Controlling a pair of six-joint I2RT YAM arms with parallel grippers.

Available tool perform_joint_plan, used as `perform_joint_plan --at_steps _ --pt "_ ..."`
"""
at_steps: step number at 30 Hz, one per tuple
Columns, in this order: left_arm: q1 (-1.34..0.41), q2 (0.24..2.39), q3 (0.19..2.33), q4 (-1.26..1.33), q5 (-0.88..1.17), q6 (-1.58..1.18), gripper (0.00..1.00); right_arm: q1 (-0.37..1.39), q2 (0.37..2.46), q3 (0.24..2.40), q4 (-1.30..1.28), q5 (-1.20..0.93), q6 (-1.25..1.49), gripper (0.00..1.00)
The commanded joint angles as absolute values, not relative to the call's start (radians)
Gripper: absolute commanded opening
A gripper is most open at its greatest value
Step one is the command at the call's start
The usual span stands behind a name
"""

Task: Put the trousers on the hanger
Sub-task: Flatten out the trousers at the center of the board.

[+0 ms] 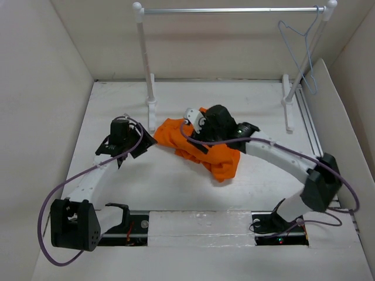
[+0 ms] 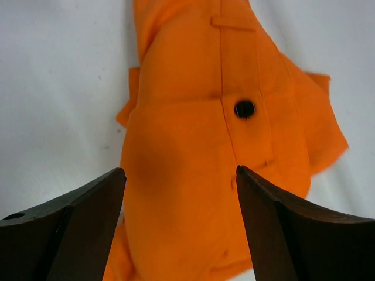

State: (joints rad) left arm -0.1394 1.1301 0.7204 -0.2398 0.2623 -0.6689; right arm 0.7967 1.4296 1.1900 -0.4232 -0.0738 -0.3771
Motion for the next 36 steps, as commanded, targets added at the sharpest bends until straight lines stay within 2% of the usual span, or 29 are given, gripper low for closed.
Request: perform_joint_plan --at_steps 1,5,8,9,13,18,23,25,26,27,30,32,36 --pt "-0.14 1.048 0.707 -0.146 0.215 -0.739 0.57 0.776 1.613 1.398 -0.337 -0.17 -0.44 0.82" --pt "-0.13 0.918 0.703 -0.182 0.111 -0.75 0.57 0.75 1.865 1.653 -0.399 -0.273 -0.462 0.82" --pt "-0.106 0.797 0.732 -0.209 0.121 -0.732 0.57 0.741 2.093 1.89 -0.452 -0.303 -0.465 0.85" --pt "-0.106 0.796 0.742 -0.209 0.121 -0.732 0.57 0.741 2.138 1.891 -0.463 -0.304 -0.465 0.86" --pt "-0.133 0.79 0.759 -0.236 0.133 -0.724 0.57 0.713 2.316 2.161 -0.52 -0.318 -0.416 0.88" --pt "-0.143 0.77 0.778 -0.304 0.1 -0.687 0.57 0.703 2.41 2.233 -0.515 -0.276 -0.345 0.9" --pt "-0.143 0.756 0.782 -0.334 0.029 -0.664 0.57 0.693 2.379 2.111 -0.471 -0.288 -0.319 0.89" --pt "-0.143 0.761 0.798 -0.331 0.011 -0.652 0.57 0.693 2.35 2.019 -0.414 -0.336 -0.318 0.69" --pt "-0.143 0.771 0.807 -0.327 0.011 -0.646 0.57 0.693 2.33 1.988 -0.388 -0.339 -0.313 0.54" --pt "-0.143 0.779 0.833 -0.327 -0.035 -0.631 0.58 0.693 2.272 1.929 -0.356 -0.331 -0.308 0.28" --pt "-0.143 0.822 0.886 -0.321 -0.057 -0.604 0.59 0.706 2.099 1.801 -0.246 -0.285 -0.291 0.0" --pt "-0.143 0.866 0.903 -0.311 -0.045 -0.591 0.59 0.718 2.013 1.787 -0.255 -0.244 -0.307 0.0" --pt "-0.133 0.936 0.887 -0.261 0.072 -0.601 0.68 0.759 1.826 1.805 -0.38 -0.193 -0.363 0.0"
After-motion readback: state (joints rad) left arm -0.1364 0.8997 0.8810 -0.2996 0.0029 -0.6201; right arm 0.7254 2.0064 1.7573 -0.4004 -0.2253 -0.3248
